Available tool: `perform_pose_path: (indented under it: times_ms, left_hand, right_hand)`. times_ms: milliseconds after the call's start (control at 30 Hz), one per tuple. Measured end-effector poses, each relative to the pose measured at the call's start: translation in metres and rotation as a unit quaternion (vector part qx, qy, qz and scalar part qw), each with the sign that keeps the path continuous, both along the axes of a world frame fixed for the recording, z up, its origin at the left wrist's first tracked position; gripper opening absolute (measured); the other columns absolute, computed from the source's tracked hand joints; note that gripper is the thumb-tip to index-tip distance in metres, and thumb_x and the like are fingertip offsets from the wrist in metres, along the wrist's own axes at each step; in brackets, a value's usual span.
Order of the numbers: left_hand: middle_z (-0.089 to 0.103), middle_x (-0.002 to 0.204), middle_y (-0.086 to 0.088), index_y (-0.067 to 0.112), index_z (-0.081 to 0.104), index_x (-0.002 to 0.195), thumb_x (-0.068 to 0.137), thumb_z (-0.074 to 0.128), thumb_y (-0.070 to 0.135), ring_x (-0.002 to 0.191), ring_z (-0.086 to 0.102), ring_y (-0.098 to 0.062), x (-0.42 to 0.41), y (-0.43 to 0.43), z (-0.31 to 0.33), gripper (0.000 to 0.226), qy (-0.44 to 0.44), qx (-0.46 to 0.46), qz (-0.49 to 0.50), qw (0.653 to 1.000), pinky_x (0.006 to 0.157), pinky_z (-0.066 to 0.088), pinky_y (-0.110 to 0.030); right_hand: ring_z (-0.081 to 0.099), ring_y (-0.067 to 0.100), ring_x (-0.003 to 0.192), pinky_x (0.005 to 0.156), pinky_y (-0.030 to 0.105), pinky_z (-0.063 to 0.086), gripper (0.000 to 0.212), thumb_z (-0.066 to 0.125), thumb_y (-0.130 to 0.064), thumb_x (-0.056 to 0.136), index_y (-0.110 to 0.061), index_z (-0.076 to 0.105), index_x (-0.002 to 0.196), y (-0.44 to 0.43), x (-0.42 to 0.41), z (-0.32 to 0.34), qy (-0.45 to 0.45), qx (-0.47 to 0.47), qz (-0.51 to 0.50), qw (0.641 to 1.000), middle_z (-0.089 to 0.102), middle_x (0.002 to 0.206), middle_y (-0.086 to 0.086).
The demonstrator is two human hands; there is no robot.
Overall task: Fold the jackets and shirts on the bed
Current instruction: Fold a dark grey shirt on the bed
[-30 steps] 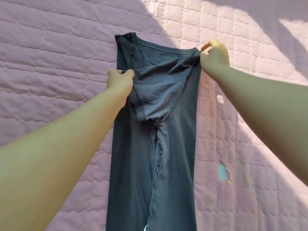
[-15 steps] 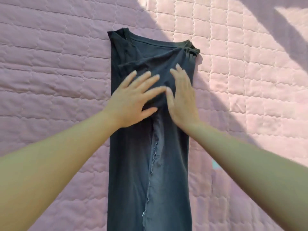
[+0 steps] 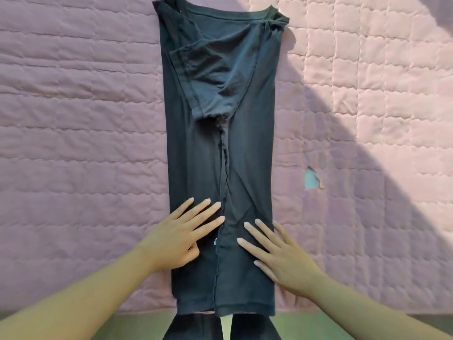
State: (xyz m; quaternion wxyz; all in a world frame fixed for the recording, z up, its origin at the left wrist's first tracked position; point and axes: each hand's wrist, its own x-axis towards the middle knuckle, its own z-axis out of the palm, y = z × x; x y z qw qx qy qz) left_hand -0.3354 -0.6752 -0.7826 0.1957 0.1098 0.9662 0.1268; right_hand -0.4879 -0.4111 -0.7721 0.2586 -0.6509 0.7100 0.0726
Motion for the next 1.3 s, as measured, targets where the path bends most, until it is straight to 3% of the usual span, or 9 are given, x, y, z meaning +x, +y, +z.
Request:
perform_pose_path:
  times_ms: [233,433,667,767,867,967,1033,1167,1300]
  left_hand:
    - [0.009,0.162,-0.003,0.028,0.02,0.153,0.062,0.047,0.012,0.149,0.011,-0.025,0.039,0.0,0.013,0.096,-0.007,-0.003,-0.126,0.992,0.116,0.011,-0.048]
    - [0.019,0.16,-0.007,0.02,0.02,0.154,0.061,0.035,-0.006,0.146,0.021,-0.024,0.036,-0.002,0.009,0.098,-0.012,-0.054,-0.032,0.998,0.117,0.015,-0.041]
    - [-0.017,0.159,0.011,0.049,0.011,0.149,0.071,0.042,-0.002,0.146,-0.017,-0.008,0.034,0.012,0.022,0.098,-0.142,0.07,0.074,0.985,0.118,-0.012,-0.032]
    - [0.035,0.148,0.015,0.036,0.049,0.136,0.075,0.035,0.01,0.136,0.026,0.001,0.019,0.019,0.048,0.068,-0.175,0.258,0.29,0.905,0.117,0.006,-0.025]
    - [0.059,0.118,0.005,0.024,0.056,0.115,0.093,0.05,0.041,0.108,0.052,-0.011,-0.013,-0.002,0.047,0.028,-0.172,0.401,0.576,0.691,0.096,0.038,-0.027]
    - [0.06,0.125,0.007,0.027,0.055,0.125,0.054,0.054,0.092,0.106,0.059,-0.016,-0.027,-0.035,0.034,0.096,-0.212,0.42,0.688,0.553,0.103,0.043,-0.036]
    - [0.062,0.12,0.005,0.024,0.06,0.124,0.043,0.051,0.096,0.108,0.06,-0.02,-0.033,-0.043,0.024,0.108,-0.2,0.386,0.721,0.54,0.103,0.043,-0.037]
    - [0.051,0.073,0.0,0.017,0.054,0.075,0.082,0.06,0.063,0.069,0.047,-0.018,-0.036,-0.03,0.019,0.047,-0.111,0.332,0.724,0.594,0.063,0.035,-0.03]
    - [0.066,0.091,0.001,0.01,0.063,0.096,0.09,0.063,0.037,0.086,0.06,-0.015,-0.053,-0.029,0.018,0.028,-0.003,0.36,0.728,0.584,0.075,0.046,-0.027]
  right_hand:
    - [0.006,0.023,0.15,0.115,0.05,0.012,0.093,0.052,-0.023,0.069,-0.032,0.015,0.154,0.022,-0.029,0.009,-0.01,-0.001,0.132,0.991,0.006,0.163,-0.001]
    - [0.026,0.025,0.145,0.116,0.045,0.021,0.068,0.01,0.005,0.094,-0.025,0.027,0.152,0.002,-0.029,-0.002,0.068,-0.105,0.138,0.983,0.025,0.159,0.003]
    - [-0.004,0.014,0.149,0.121,0.033,-0.004,0.086,0.057,-0.007,0.086,-0.04,0.013,0.152,-0.004,-0.007,-0.004,-0.097,0.013,0.009,0.995,0.0,0.162,-0.01]
    - [0.032,0.001,0.138,0.115,0.019,0.02,0.057,0.052,-0.001,0.089,-0.034,0.052,0.135,-0.019,-0.01,0.023,-0.305,0.007,-0.212,0.928,0.043,0.145,-0.016]
    - [0.058,-0.001,0.073,0.075,0.024,0.044,0.015,0.054,-0.003,0.092,-0.009,0.068,0.092,-0.048,-0.037,0.049,-0.379,-0.052,-0.453,0.805,0.066,0.089,0.001]
    - [0.061,0.001,0.069,0.072,0.023,0.047,0.031,0.062,-0.034,0.093,-0.004,0.069,0.097,-0.066,-0.064,0.037,-0.374,-0.038,-0.575,0.727,0.068,0.085,-0.006]
    - [0.057,0.007,0.07,0.071,0.023,0.046,0.043,0.062,-0.045,0.09,-0.003,0.068,0.098,-0.074,-0.069,0.027,-0.368,-0.011,-0.605,0.706,0.063,0.082,-0.005]
    - [0.049,0.001,0.053,0.051,0.011,0.038,0.036,0.066,-0.039,0.089,-0.016,0.054,0.064,-0.09,-0.068,0.019,-0.341,-0.046,-0.655,0.673,0.053,0.057,-0.013]
    - [0.058,-0.001,0.075,0.05,0.004,0.04,0.033,0.067,-0.043,0.087,-0.014,0.064,0.1,-0.108,-0.067,0.021,-0.348,-0.078,-0.677,0.644,0.064,0.088,-0.009]
